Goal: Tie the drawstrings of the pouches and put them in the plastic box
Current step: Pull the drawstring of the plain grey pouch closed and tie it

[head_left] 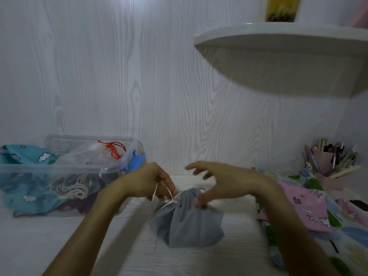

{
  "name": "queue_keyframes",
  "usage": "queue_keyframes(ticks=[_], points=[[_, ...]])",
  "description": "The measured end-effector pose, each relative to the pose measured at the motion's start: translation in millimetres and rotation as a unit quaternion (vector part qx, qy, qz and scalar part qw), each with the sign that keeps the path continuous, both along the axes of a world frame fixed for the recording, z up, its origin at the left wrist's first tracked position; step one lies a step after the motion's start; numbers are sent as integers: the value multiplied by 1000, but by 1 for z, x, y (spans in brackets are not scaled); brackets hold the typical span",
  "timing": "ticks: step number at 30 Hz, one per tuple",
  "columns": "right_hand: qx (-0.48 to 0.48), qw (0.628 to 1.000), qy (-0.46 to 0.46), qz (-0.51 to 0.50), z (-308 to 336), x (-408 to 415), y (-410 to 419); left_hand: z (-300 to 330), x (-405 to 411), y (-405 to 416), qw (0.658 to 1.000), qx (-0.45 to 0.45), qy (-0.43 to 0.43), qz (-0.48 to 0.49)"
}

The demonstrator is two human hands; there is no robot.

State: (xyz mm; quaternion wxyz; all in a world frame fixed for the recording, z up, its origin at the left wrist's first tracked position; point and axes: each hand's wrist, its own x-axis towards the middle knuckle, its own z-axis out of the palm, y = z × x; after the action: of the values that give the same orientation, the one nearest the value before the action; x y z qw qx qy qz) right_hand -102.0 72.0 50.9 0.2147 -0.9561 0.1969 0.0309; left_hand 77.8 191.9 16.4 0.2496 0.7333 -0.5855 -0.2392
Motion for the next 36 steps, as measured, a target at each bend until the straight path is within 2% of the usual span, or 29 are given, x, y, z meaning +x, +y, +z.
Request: queue_keyframes(ticks=[2, 3, 5, 8, 11, 13, 16, 19, 21, 23, 26, 30, 33, 36], points=[[-14, 998, 49, 29, -19, 15, 2, -1, -2, 2, 997, 29, 42, 63], [-10, 998, 42, 37, -28, 20, -1, -1, -4, 2, 993, 30, 63, 99], [31, 999, 29, 26, -36, 22, -9, -1, -8, 3, 982, 31, 109, 153], [102, 993, 61, 8, -44, 13, -19, -3, -14, 10, 968, 78, 153, 183], [151, 988, 26, -31, -54, 7, -24, -15, -17, 12, 963, 133, 121, 202], [104, 992, 9, -75, -58, 7, -25, -27, -19, 11, 960, 154, 82, 220], [127, 980, 57, -142, -61, 11, -24, -39, -22, 10, 962, 150, 42, 225], [137, 976, 81, -150, -63, 11, -21, -48, -27, 4, 963, 127, 45, 232], [144, 978, 60, -137, -65, 11, -20, -53, -31, -1, 966, 104, 75, 225], [149, 981, 3, -127, -58, 8, -17, -49, -35, 2, 967, 48, 111, 223], [174, 968, -148, -101, -25, 5, -9, -20, -33, 15, 963, -117, 121, 208], [149, 929, -334, -55, 26, 27, 17, 45, -15, 47, 910, -331, 84, 236], [96, 883, -459, -6, 44, 72, 43, 82, 16, 75, 878, -392, 7, 274], [76, 837, -542, 1, 39, 121, 70, 90, 48, 98, 836, -407, -142, 340]])
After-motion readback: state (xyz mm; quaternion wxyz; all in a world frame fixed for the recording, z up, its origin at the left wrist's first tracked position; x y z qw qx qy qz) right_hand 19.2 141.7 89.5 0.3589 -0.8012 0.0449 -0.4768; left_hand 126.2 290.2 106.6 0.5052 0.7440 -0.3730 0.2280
